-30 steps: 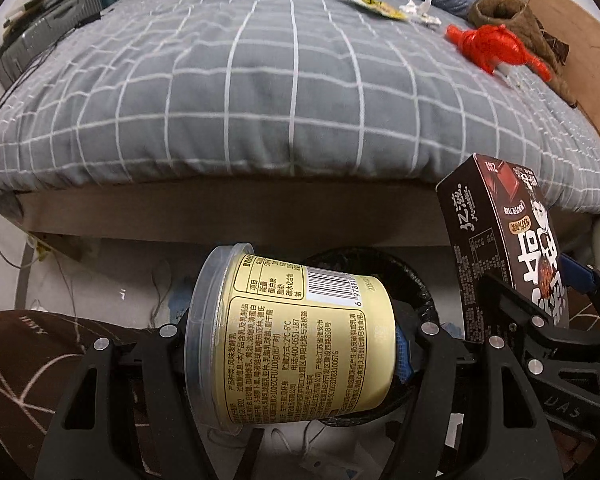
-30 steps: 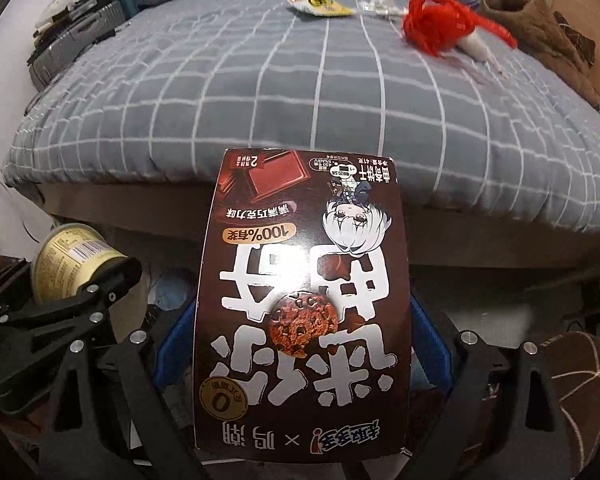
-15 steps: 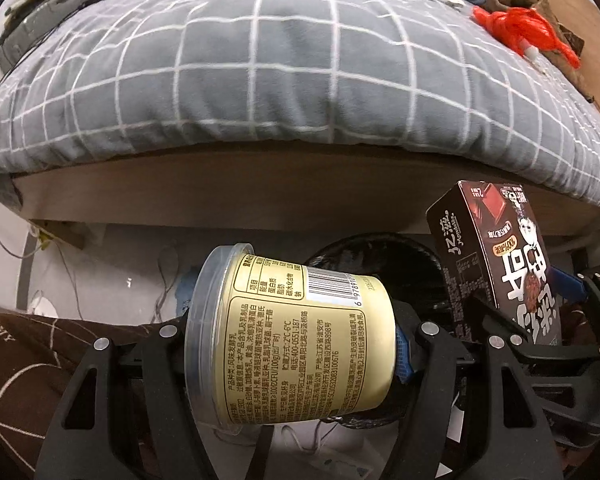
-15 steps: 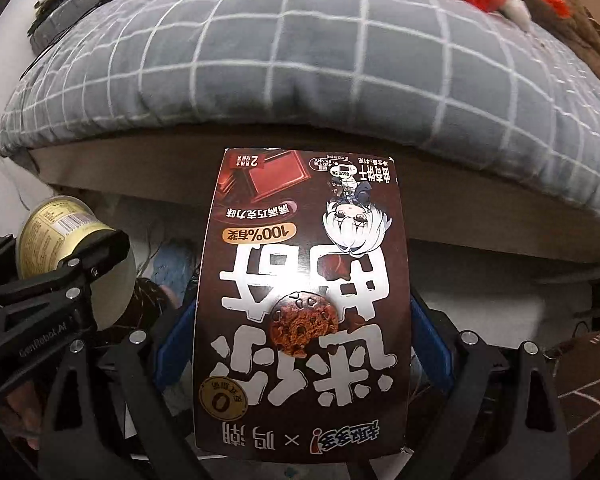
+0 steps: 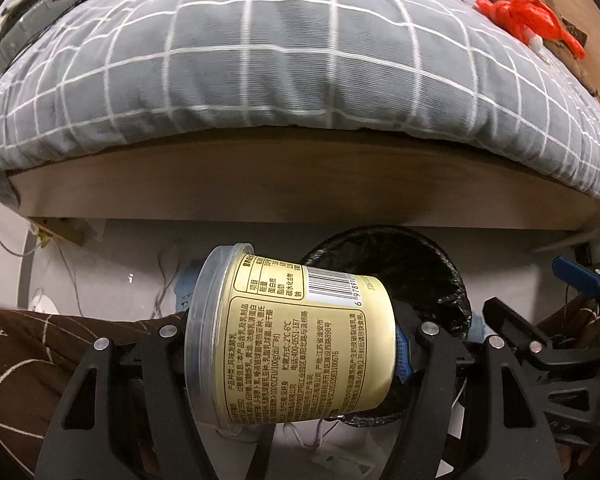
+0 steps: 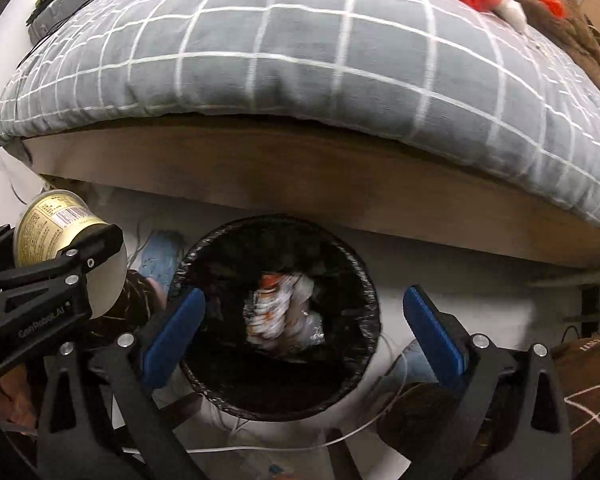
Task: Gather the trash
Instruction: 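Open the right tool over the bin while the left tool drops the yellow cup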
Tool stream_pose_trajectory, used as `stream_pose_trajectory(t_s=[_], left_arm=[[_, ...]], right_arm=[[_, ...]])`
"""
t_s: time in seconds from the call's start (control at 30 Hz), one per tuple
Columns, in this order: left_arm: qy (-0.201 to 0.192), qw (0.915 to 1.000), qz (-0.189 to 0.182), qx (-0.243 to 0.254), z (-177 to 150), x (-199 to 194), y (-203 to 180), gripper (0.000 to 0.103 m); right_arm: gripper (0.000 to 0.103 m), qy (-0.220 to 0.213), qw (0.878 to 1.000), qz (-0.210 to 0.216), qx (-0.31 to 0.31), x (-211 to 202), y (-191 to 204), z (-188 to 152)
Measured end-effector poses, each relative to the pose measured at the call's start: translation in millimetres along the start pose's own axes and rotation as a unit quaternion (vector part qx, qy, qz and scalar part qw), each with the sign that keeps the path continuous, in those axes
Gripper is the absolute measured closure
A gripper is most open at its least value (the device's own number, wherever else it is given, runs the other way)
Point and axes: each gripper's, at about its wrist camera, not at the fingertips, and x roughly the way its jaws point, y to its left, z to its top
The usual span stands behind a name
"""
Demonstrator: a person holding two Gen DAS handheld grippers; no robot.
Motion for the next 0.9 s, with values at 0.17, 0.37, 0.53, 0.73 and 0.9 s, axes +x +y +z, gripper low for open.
stream_pose_trajectory(t_s=[0.17, 0.37, 0.53, 0.73, 0.9], left_arm=[[0.010, 0.9998, -0.010, 0.013, -1, 4, -18, 0.037], [0.025, 0.9990, -0.020, 0.030, -4, 13, -46, 0.037], [0.037, 0.9979, -0.028, 0.046, -8, 20, -66, 0.037], [0.042, 0.9975, -0.028, 0.050, -7, 30, -77, 0.036], [0.036, 0.9975, -0.020, 0.058, -8, 32, -80, 0.021]], right_arm=[[0.008, -0.004, 1.000, -0.015, 0.024, -8, -29, -19], [0.008, -0.002, 0.998, -0.026, 0.058, -10, -56, -43], [0.008, -0.003, 0.996, -0.036, 0.081, -13, -74, -55], [0.008, -0.001, 0.995, -0.043, 0.092, -14, -86, -55], [0.007, 0.031, 0.995, -0.047, 0.077, -12, -84, -55]])
